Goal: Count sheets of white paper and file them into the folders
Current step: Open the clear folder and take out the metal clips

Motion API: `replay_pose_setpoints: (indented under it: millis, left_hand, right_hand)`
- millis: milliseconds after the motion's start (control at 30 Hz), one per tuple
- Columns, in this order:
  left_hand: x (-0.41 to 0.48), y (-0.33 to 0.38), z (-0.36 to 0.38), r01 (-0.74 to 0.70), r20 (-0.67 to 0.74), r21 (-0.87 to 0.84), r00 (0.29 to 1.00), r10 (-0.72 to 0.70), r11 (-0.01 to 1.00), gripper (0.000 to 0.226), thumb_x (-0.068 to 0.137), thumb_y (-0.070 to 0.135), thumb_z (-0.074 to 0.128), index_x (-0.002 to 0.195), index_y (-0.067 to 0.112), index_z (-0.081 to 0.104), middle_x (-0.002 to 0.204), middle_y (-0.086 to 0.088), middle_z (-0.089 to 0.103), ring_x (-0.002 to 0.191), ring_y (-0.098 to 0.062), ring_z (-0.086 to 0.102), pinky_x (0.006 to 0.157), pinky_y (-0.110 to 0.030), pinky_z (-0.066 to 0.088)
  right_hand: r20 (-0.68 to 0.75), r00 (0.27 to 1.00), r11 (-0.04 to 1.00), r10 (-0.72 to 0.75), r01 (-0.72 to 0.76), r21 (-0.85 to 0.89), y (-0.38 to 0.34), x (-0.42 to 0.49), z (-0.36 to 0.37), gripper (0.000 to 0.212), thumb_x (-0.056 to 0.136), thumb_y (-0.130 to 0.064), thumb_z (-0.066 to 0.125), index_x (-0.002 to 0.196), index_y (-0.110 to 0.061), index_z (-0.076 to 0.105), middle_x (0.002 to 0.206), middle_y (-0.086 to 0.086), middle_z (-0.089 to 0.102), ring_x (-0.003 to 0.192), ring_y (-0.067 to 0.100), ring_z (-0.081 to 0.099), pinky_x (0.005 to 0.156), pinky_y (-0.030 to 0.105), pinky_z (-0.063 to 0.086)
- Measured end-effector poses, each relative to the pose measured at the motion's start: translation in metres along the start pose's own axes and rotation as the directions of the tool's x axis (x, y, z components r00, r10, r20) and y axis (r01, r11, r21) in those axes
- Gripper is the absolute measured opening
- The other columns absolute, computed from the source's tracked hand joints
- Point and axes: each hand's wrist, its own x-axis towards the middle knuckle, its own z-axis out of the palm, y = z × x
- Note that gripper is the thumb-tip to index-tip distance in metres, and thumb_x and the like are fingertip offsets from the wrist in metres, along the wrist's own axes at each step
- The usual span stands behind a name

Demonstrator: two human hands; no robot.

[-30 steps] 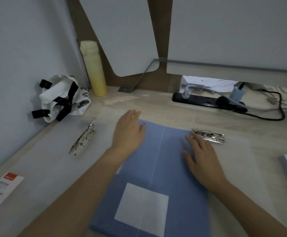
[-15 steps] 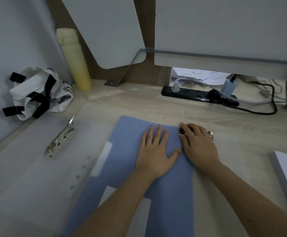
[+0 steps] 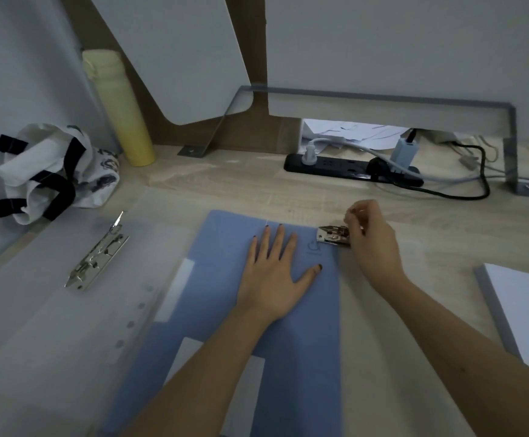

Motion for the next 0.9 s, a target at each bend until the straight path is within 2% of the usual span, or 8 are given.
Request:
replay_pose_setpoints:
  millis: [100,200,367,467,633,767,833,900]
  left_hand:
    - [0.001,-0.001,-0.001,-0.013,0.016,0.016,1.0,0.012,1.0,0.103,0.063,0.082,-0.012,0.149,0.025,-0.007,0.158,0.003,-0.018,0.144,-0.015,-0.023,0.116,-0.036,-0.018]
    - [-0.002,0.0,-0.002,-0.007,0.03,0.024,1.0,0.007,1.0,0.083,0.083,0.071,0.002,0.149,0.024,-0.008,0.158,0.002,-0.019,0.144,-0.014,-0.023,0.114,-0.035,-0.019]
    - [-0.005,0.007,-0.004,-0.008,0.063,0.006,0.998,0.007,1.0,0.073,0.093,0.06,0.016,0.149,0.022,-0.009,0.158,0.002,-0.021,0.144,-0.014,-0.023,0.118,-0.037,-0.016]
    - [-0.007,0.015,-0.002,-0.019,0.077,-0.013,0.997,0.02,1.0,0.072,0.093,0.059,0.017,0.15,0.022,-0.009,0.158,0.001,-0.02,0.144,-0.015,-0.023,0.117,-0.037,-0.016]
    - [-0.013,0.037,0.0,-0.051,0.083,0.011,0.995,0.05,0.999,0.07,0.093,0.059,0.017,0.15,0.025,-0.009,0.158,0.0,-0.02,0.144,-0.017,-0.022,0.118,-0.041,-0.013]
    - [-0.015,0.058,0.004,-0.067,0.084,-0.006,0.994,0.067,0.998,0.07,0.093,0.06,0.018,0.15,0.027,-0.005,0.159,0.002,-0.018,0.145,-0.016,-0.022,0.118,-0.041,-0.015]
    - [-0.015,0.065,0.006,-0.076,0.078,0.007,0.994,0.076,0.997,0.07,0.092,0.061,0.017,0.15,0.027,-0.004,0.159,0.001,-0.016,0.145,-0.016,-0.021,0.117,-0.042,-0.015]
    - [-0.013,0.069,0.008,-0.078,0.078,0.013,0.994,0.077,0.997,0.071,0.092,0.061,0.017,0.15,0.027,-0.004,0.159,0.001,-0.016,0.145,-0.016,-0.021,0.117,-0.042,-0.015]
  right_hand:
    - [-0.11,0.966,0.959,0.234,-0.21,0.192,0.004,0.01,-0.018,0.018,0.091,-0.007,0.044,0.108,-0.01,0.048,0.099,0.01,0.063,0.083,0.024,0.057,0.079,0.041,0.049]
    - [-0.136,0.953,0.963,0.27,-0.265,0.056,0.019,0.01,-0.043,0.035,0.088,-0.002,0.044,0.122,-0.006,0.045,0.123,0.018,0.054,0.104,0.027,0.053,0.087,0.034,0.04]
    - [0.083,0.991,0.912,0.1,-0.058,-0.405,0.027,-0.035,-0.08,0.042,0.092,-0.016,0.047,0.134,-0.009,0.042,0.145,0.017,0.033,0.128,0.032,0.039,0.098,0.033,0.031]
    - [0.315,0.938,0.796,0.142,0.081,-0.6,0.039,-0.072,-0.084,0.058,0.097,-0.038,0.032,0.148,-0.015,0.018,0.158,0.014,0.007,0.146,0.026,0.006,0.117,0.033,0.009]
    - [0.352,0.922,0.7,0.163,0.144,-0.7,0.058,-0.086,-0.099,0.076,0.085,-0.062,-0.001,0.149,-0.021,-0.003,0.159,0.008,-0.007,0.146,0.018,-0.01,0.115,0.031,-0.008]
    - [0.342,0.93,0.658,0.134,0.175,-0.733,0.067,-0.088,-0.113,0.125,0.046,-0.074,-0.041,0.149,-0.019,0.002,0.159,0.009,0.0,0.147,0.021,-0.007,0.113,0.028,-0.011]
    - [0.328,0.936,0.644,0.128,0.173,-0.745,0.071,-0.088,-0.117,0.128,0.044,-0.07,-0.045,0.149,-0.016,0.003,0.159,0.01,0.002,0.147,0.021,-0.006,0.111,0.027,-0.013]
    - [0.334,0.937,0.665,0.105,0.184,-0.724,0.071,-0.088,-0.12,0.117,0.057,-0.074,-0.032,0.149,-0.014,0.008,0.159,0.008,0.004,0.147,0.019,-0.006,0.111,0.026,-0.013]
